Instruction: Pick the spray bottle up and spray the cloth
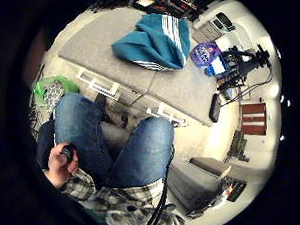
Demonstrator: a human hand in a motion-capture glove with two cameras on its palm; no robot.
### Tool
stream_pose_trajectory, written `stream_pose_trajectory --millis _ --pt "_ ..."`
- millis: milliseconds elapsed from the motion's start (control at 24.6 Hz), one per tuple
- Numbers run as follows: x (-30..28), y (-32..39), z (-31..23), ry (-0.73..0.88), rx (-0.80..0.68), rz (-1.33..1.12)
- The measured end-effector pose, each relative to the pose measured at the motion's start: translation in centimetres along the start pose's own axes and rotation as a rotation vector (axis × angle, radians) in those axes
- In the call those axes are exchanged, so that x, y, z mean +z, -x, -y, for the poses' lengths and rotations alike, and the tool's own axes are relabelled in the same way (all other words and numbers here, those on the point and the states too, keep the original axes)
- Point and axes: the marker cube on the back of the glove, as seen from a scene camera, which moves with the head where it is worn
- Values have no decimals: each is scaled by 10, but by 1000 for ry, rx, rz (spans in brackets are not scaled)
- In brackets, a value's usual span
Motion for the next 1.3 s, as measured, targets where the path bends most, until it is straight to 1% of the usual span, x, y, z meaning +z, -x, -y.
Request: stream_pose_trajectory --millis 325,488,691,1017,1302 --pt "-12 -108 3 -112 210 54" --pt "-26 -161 12 -221 288 102" --pt "-43 -216 37 -354 373 198" --pt "-58 -278 87 -439 425 257" --pt "-62 -313 121 -445 426 335"
